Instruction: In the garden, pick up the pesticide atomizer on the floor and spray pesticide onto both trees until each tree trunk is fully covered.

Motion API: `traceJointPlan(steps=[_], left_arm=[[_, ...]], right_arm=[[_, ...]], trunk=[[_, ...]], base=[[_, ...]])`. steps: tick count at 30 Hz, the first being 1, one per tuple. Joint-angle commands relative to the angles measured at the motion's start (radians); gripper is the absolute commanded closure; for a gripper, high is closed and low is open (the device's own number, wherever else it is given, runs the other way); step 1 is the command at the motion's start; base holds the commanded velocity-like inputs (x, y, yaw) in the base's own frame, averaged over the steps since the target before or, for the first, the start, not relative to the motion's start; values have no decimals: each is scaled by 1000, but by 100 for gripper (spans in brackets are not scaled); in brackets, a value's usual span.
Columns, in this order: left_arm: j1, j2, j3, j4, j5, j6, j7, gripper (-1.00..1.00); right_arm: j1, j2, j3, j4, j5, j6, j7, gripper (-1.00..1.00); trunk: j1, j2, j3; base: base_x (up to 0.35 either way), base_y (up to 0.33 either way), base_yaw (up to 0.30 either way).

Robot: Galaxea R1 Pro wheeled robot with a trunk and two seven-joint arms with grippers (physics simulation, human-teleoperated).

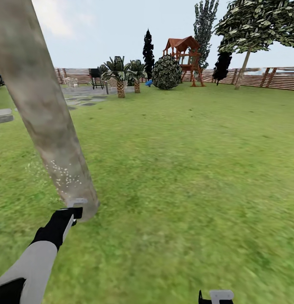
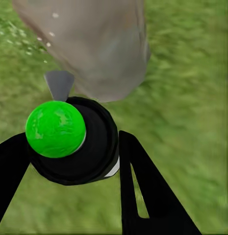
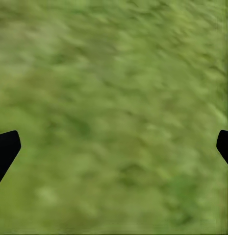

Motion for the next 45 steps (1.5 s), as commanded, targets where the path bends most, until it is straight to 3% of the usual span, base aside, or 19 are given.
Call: traceJointPlan(steps=[1,5,6,9,11,18,20,22,25,28,31,32,36,45], left_arm=[[0,-2,0,0,0,0,0,100],[0,0,2,0,-1,0,0,100],[0,3,15,0,-1,0,0,100],[2,8,99,1,-3,-5,-3,100],[3,9,120,1,-7,-13,-3,100],[2,0,121,1,-8,-46,-1,100],[3,13,125,1,-9,-47,0,100],[23,44,128,1,-7,-49,11,100],[35,55,128,2,-5,-50,14,100],[38,27,124,62,-2,-66,15,100],[38,-8,124,129,-2,-193,25,100],[38,-13,125,135,-1,-207,38,100],[38,-13,128,142,-1,-229,78,100],[64,1,134,171,-2,-230,81,100]], right_arm=[[0,0,0,0,0,0,0,-100],[1,0,0,0,0,0,0,-100],[1,0,0,0,0,0,0,-100],[1,0,0,0,0,0,0,-100],[1,0,0,0,0,0,0,-100],[0,0,1,0,1,0,0,-100],[1,3,1,0,0,0,0,-100],[1,9,1,0,0,-1,0,-100],[2,9,-6,-14,-3,-3,-1,-100],[2,7,-2,-71,0,-4,-1,-100],[2,10,5,-74,14,-4,1,-100],[2,10,5,-74,27,-5,1,-100],[2,10,6,-75,50,-5,2,-100],[2,4,4,-78,50,-3,0,-100]], trunk=[[0,0,0],[0,0,0],[0,0,0],[0,0,0],[0,0,0],[0,0,0],[0,0,0],[0,0,0],[0,0,0],[0,0,0],[0,0,0],[0,0,0],[0,0,0],[0,0,0]], base=[[-212,-114,0],[-309,-25,0],[-257,-3,0],[-112,-1,0],[-14,0,0],[-1,0,0],[0,0,0],[0,0,0],[0,0,0],[0,0,0],[0,0,0],[0,0,0],[0,0,0],[232,-103,0]])
